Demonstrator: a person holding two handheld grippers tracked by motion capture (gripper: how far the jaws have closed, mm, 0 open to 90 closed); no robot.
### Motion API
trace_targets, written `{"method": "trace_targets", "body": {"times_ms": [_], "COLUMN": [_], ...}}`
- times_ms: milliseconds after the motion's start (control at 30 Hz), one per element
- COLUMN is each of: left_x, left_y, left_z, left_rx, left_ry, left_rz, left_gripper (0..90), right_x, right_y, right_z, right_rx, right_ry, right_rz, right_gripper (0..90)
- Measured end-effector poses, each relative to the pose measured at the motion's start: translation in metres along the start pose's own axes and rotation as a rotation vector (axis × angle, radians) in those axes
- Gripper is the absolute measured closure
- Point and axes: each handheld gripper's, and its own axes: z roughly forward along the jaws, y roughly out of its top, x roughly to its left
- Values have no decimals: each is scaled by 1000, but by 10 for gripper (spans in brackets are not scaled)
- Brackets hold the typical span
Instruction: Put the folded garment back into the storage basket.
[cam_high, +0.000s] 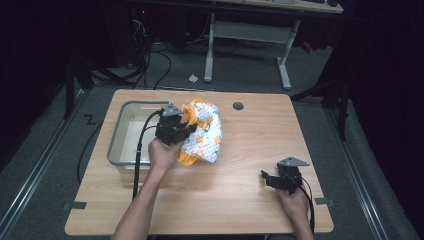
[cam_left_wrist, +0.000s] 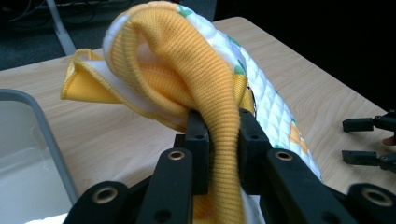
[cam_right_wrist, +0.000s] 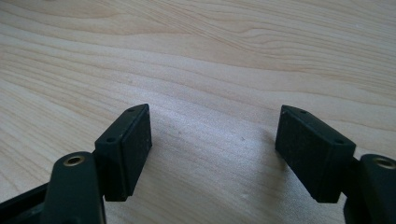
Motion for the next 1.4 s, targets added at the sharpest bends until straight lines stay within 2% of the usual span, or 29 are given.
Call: {"method": "trace_targets", "body": {"times_ms": [967, 1400], "left_x": [27, 45], "left_y": [-3, -4], "left_z": [-30, -51], "left_rx": [-27, -39], "left_ry": [24, 73], "left_rz": [-53, -63], "left_gripper": [782, 782], "right_x": [0, 0], "right_y": [0, 0], "right_z": [0, 0], "right_rx": [0, 0], "right_ry": [-1, -1], "right_rz": [-1, 0], "right_gripper": [273, 273]}}
